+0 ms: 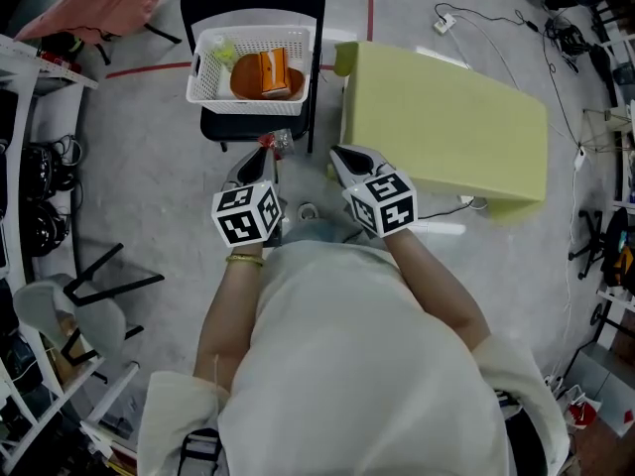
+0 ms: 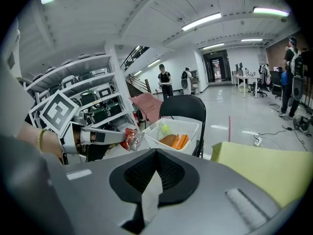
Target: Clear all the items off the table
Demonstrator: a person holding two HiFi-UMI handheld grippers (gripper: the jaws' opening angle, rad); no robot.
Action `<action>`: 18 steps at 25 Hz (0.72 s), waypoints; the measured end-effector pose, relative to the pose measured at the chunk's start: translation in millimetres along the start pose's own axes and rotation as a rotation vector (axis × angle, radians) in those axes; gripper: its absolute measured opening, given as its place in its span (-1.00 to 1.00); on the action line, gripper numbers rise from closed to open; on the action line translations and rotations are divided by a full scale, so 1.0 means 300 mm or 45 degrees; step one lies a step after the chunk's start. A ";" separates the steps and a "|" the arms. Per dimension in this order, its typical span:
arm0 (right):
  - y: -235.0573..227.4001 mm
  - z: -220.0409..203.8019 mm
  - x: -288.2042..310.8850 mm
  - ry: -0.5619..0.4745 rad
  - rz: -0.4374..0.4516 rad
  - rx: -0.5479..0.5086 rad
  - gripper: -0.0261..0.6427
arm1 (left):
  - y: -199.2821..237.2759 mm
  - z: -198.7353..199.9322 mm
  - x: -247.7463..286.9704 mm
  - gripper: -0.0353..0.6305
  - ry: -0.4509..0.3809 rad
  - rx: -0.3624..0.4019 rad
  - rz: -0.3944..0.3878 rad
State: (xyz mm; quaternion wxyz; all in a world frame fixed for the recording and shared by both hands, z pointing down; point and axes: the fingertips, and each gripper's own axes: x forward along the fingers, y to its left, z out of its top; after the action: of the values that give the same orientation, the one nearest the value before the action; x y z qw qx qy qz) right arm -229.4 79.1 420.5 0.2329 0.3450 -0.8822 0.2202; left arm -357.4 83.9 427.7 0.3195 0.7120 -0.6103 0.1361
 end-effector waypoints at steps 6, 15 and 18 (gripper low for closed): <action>0.041 0.020 0.067 0.014 0.011 0.005 -0.93 | 0.068 0.023 -0.001 -0.82 -0.001 -0.009 0.007; 0.093 0.051 0.173 0.064 0.084 -0.039 -0.93 | 0.201 0.048 -0.004 -0.82 -0.020 -0.085 0.095; 0.095 0.069 0.209 0.067 0.111 -0.053 -0.93 | 0.228 0.064 0.009 -0.82 -0.035 -0.099 0.121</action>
State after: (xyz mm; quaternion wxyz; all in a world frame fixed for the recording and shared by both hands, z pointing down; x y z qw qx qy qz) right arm -295.9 54.9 433.0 0.2532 0.2953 -0.8945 0.2206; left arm -426.0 66.3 434.4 0.3316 0.6710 -0.6527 0.1174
